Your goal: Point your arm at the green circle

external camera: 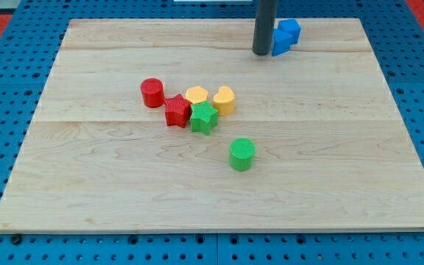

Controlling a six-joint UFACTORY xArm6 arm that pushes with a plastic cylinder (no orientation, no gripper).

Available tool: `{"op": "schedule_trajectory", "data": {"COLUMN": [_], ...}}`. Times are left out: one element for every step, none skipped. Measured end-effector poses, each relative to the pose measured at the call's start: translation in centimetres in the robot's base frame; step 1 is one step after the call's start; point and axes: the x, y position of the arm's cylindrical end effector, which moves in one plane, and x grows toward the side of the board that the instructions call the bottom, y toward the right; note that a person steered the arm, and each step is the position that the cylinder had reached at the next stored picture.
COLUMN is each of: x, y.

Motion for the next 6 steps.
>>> {"op": "schedule_trajectory", "data": {"x": [5.1,16.8,27.1,27.8,24.0,21.0], "y": [6.3,4.8,1.4,-7.4,-6.3,-2.6]}}
